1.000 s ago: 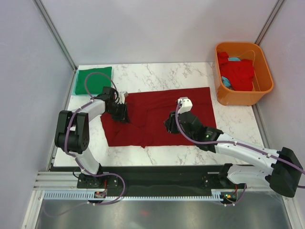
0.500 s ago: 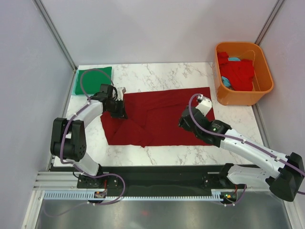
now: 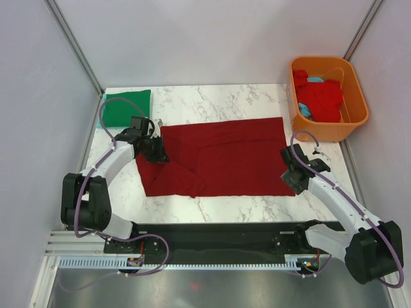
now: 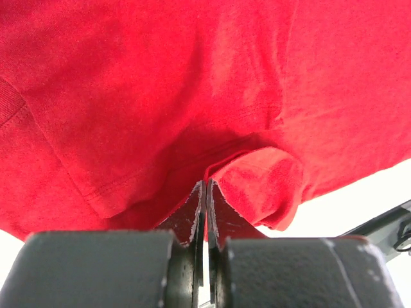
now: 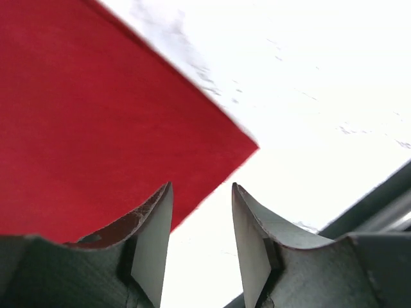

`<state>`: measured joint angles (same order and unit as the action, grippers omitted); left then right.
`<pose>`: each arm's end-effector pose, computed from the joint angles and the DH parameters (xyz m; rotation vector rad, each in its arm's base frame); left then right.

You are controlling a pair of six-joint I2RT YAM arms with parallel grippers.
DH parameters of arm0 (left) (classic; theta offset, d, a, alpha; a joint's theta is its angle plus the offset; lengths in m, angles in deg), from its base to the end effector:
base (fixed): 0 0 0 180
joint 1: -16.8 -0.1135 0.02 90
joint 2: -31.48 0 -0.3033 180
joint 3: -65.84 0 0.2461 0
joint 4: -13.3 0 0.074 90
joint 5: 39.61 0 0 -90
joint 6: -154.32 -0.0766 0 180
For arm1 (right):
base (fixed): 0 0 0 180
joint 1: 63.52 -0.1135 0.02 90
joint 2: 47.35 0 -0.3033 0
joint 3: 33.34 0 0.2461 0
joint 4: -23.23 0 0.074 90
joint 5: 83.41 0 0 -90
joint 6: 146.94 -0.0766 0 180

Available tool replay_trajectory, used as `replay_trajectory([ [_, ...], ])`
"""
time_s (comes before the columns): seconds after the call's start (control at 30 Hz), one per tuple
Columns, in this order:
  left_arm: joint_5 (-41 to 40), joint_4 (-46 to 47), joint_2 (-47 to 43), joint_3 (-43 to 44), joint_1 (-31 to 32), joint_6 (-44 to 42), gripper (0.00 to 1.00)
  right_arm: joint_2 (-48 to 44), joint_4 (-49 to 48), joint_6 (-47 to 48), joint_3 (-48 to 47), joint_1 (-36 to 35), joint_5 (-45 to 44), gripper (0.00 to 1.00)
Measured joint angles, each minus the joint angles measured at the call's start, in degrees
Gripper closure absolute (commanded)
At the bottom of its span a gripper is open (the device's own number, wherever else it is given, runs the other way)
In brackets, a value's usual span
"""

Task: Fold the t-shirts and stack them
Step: Fold the tshirt

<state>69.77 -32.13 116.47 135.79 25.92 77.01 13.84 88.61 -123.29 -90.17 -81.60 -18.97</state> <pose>0.2954 -0.0732 0.2245 0.0365 2.6444 -0.5747 0.1707 0.0210 0.2263 1.1516 2.3142 -0.1238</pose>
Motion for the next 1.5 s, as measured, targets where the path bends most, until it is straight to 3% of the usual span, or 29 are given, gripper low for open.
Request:
replay_trajectory([
  [0.2,0.26,-0.15,-1.33,-0.02,0.00,1.42,0.98,0.79,0.87,-2.54,3.87,2.05,0.20,0.54],
  [0.83,1.70,-0.31,-2.56,-0.52,0.00,1.66,0.98,7.26,-9.94,-8.48,11.41,4.46,-1.33,0.57],
  [0.93,1.68,-0.31,-2.69,-0.63,0.00,1.68,0.98,7.74,-11.89,-8.46,11.45,4.50,-2.16,0.78],
  [0.97,1.55,-0.28,-2.93,-0.79,0.00,1.75,0.98,7.91,-12.46,-8.55,11.45,4.50,-2.40,0.89],
  [1.03,1.05,-0.37,-3.93,-1.22,0.00,2.10,0.98,7.87,-13.70,-8.52,11.58,4.50,-2.36,0.99],
  [1.5,-9.53,-4.76,-14.78,-1.55,-0.02,5.57,0.98,3.17,-11.34,-2.64,13.16,4.76,0.04,1.00],
])
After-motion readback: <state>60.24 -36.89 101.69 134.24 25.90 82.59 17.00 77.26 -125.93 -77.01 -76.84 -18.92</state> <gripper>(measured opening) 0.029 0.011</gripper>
